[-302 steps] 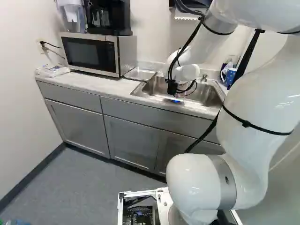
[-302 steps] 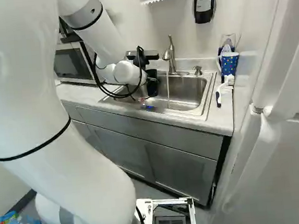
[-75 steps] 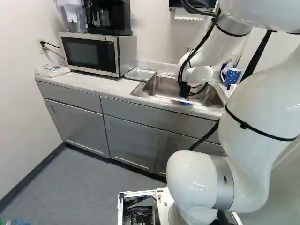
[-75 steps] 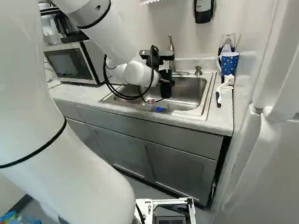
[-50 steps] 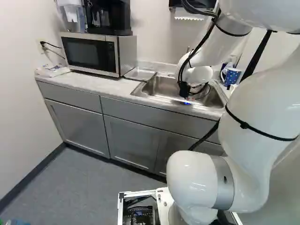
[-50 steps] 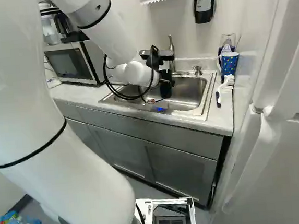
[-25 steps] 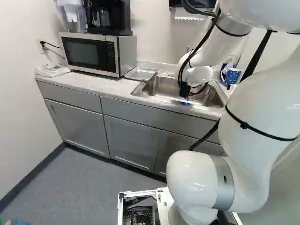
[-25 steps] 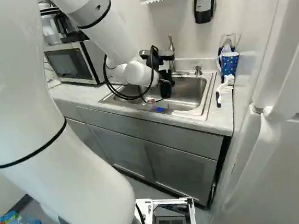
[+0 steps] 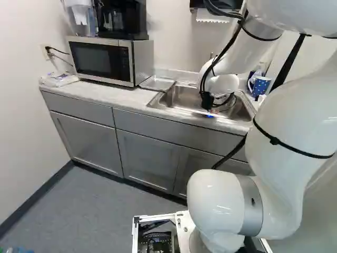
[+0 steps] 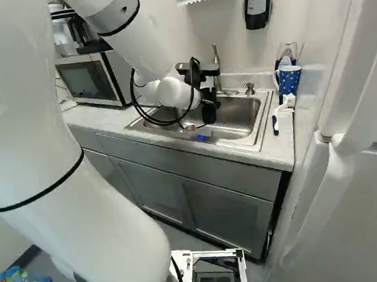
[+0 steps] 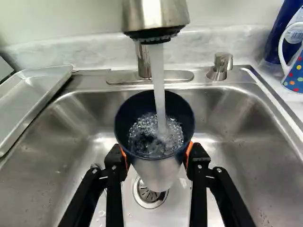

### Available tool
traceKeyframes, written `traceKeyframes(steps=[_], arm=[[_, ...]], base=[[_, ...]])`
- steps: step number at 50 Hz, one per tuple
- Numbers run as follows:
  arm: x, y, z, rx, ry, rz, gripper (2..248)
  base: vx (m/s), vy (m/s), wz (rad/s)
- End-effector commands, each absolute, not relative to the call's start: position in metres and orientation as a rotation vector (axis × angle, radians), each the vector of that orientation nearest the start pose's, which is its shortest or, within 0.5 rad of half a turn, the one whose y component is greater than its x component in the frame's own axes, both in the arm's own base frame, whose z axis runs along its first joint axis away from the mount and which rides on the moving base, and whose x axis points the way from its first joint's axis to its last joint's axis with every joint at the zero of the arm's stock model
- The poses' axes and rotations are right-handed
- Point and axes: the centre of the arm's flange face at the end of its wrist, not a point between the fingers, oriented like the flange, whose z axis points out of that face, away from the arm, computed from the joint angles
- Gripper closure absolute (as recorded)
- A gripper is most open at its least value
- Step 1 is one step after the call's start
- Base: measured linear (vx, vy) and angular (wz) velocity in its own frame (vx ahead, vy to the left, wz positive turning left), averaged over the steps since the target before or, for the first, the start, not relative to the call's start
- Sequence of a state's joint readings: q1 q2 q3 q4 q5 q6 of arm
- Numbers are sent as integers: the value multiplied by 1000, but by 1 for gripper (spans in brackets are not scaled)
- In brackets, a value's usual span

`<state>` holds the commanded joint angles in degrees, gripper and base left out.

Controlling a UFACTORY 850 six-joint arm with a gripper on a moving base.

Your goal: Rinse the cup and place it in the tray

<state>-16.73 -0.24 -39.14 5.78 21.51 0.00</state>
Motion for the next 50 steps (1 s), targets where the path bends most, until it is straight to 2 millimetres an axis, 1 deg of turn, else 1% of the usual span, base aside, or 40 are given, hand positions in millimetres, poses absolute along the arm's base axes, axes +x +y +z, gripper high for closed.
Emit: traceKeyframes(steps=[50], arm=[[443,-136,472,-2777,571,-1634,124]], base=[[0,0,0]])
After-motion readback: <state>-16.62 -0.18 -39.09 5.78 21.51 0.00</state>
